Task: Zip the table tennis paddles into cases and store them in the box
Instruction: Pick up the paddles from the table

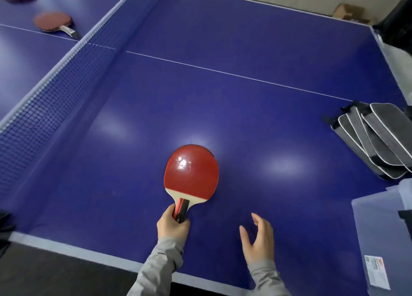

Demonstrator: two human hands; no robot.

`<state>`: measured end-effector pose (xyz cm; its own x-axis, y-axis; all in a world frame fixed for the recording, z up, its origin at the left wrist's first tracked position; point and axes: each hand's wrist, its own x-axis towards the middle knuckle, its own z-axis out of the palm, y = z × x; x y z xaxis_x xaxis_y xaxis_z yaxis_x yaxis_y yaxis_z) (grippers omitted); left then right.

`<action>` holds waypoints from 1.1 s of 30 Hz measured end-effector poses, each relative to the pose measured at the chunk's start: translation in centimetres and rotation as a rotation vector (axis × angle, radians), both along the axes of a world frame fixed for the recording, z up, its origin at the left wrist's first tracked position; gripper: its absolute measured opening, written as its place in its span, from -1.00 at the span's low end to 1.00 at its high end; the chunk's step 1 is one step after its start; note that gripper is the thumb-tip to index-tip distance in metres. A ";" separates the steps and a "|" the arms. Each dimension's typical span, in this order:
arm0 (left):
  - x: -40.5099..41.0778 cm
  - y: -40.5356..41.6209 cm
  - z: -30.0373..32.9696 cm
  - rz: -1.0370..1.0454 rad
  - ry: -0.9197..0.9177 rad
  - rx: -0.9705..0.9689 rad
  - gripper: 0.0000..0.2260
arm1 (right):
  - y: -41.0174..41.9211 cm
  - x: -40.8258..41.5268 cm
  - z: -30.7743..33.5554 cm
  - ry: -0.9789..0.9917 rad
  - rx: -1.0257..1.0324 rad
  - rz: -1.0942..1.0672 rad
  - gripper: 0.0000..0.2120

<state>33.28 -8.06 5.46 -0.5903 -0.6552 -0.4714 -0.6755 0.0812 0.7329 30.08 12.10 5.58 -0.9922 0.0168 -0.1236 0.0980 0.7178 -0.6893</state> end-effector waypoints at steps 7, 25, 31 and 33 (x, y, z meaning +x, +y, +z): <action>1.3 -7.7 1.4 0.094 0.012 -0.041 -0.88 | -4.2 -0.1 0.5 -0.004 0.049 0.041 -0.54; 7.9 -32.0 0.5 0.060 -0.100 -0.073 -0.90 | -19.9 1.6 0.3 -0.021 0.270 0.095 -0.51; 8.3 -32.5 -0.4 0.043 -0.045 -0.123 -0.78 | -21.2 2.0 0.5 -0.027 0.309 0.084 -0.52; 8.4 -32.2 -0.7 0.049 -0.031 -0.130 -0.78 | -21.4 2.1 0.6 -0.028 0.318 0.080 -0.52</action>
<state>41.71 -40.21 4.73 -0.5425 -0.7399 -0.3978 -0.7028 0.1404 0.6973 32.15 -9.29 6.14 -0.9882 -0.0194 -0.1519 0.0479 0.9030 -0.4269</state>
